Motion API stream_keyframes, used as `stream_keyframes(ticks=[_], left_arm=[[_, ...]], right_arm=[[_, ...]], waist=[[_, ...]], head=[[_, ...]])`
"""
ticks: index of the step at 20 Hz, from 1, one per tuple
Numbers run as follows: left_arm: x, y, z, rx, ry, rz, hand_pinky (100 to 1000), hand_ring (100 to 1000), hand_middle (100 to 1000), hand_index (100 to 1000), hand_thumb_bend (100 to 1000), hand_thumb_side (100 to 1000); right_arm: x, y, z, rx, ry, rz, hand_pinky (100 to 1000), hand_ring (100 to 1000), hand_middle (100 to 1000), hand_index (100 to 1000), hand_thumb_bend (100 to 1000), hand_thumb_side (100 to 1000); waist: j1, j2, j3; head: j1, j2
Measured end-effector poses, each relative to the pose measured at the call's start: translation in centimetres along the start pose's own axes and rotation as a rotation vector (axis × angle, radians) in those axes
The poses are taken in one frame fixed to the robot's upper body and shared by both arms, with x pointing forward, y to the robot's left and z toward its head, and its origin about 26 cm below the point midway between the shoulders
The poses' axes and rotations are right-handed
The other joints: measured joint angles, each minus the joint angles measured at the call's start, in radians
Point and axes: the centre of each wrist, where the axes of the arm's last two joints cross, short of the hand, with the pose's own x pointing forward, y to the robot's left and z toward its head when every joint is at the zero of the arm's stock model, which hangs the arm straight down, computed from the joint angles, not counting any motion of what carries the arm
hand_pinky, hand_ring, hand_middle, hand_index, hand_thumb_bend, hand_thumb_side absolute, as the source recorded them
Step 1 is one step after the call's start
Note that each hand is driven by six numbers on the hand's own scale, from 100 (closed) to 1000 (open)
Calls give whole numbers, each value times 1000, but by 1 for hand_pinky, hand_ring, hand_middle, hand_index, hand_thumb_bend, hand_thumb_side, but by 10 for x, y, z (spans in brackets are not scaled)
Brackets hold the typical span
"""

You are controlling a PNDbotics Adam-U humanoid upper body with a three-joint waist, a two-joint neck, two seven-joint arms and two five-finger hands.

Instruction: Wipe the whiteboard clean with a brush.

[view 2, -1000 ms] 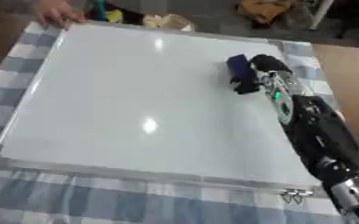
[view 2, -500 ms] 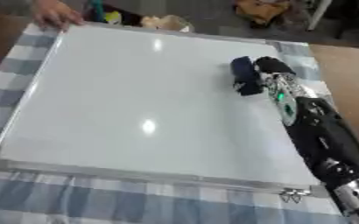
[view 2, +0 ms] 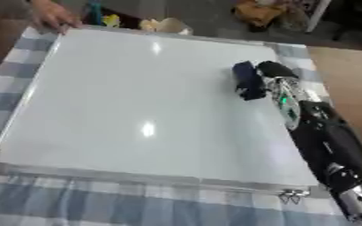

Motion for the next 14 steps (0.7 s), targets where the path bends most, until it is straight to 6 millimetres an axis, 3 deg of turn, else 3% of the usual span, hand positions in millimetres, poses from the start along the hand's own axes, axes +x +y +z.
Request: stream_keyframes(ticks=[14], left_arm=[[-2,0,2,1,7,5,553,467,550,679,682,942]], right_arm=[[32,-1,11,21,-189,83,598,576,522,425,111,519]], waist=[[-1,-7,-9]], head=[[-1,0]])
